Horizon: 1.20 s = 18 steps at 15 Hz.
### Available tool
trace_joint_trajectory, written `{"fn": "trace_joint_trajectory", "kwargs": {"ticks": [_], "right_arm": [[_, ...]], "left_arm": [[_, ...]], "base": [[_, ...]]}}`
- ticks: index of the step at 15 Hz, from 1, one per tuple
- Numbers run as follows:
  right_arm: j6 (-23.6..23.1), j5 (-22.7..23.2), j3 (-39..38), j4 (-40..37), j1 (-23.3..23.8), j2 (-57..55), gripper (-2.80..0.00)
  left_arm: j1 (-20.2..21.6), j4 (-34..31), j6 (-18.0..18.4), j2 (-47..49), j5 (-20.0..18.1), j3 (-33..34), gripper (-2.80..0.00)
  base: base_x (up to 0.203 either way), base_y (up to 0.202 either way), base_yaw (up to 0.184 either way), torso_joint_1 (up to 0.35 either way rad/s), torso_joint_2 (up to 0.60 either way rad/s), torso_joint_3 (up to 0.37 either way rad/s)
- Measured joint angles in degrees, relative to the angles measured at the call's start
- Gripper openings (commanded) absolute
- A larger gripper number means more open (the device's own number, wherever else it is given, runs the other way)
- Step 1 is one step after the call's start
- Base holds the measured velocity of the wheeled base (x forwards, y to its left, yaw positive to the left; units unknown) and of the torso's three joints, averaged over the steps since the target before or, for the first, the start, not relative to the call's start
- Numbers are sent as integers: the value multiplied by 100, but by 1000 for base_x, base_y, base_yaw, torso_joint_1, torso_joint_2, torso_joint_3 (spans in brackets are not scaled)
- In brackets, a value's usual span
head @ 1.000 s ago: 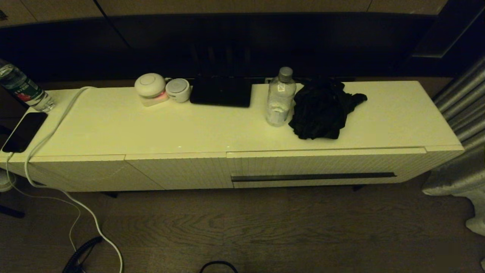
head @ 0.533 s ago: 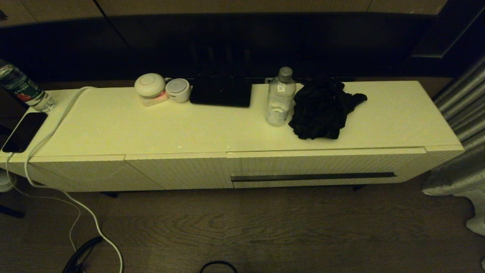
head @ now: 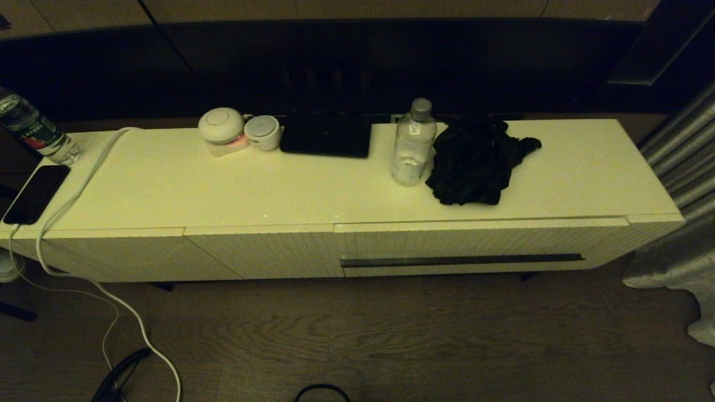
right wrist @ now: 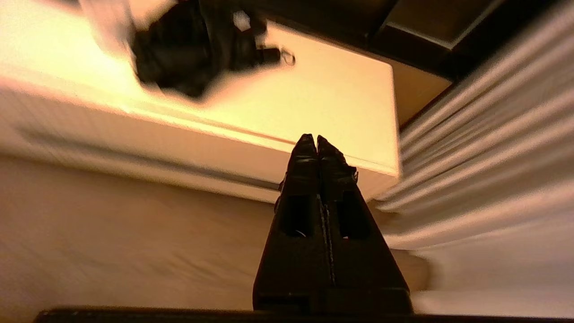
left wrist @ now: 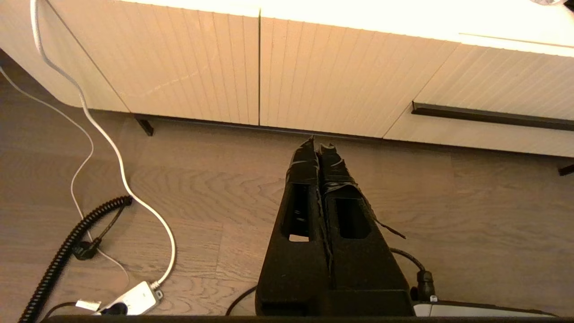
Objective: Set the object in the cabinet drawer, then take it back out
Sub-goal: Open the drawer
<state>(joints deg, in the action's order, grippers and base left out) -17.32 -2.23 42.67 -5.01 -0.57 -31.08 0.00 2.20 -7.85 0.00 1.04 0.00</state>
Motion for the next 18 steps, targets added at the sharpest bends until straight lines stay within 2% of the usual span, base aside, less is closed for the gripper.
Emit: {"fn": "trace_joint_trajectory", "kwargs": {"ticks": [7, 12, 16, 18], "right_arm": [[-2298, -30, 1360, -23, 41, -2365, -280], [-3048, -303, 2104, 0, 76, -3469, -280], [-4435, -328, 2350, 118, 58, -4082, -280], [-5189, -313, 2374, 300, -128, -4286, -280]], "left_arm": [[0, 1, 1, 0, -4, 0, -280], [0, 3, -1, 0, -2, 0, -280], [0, 2, 0, 0, 0, 0, -280], [0, 3, 1, 0, 0, 0, -280]], "base": [[0, 0, 0, 0, 0, 0], [0, 0, 0, 0, 0, 0], [0, 0, 0, 0, 0, 0], [0, 0, 0, 0, 0, 0]]}}
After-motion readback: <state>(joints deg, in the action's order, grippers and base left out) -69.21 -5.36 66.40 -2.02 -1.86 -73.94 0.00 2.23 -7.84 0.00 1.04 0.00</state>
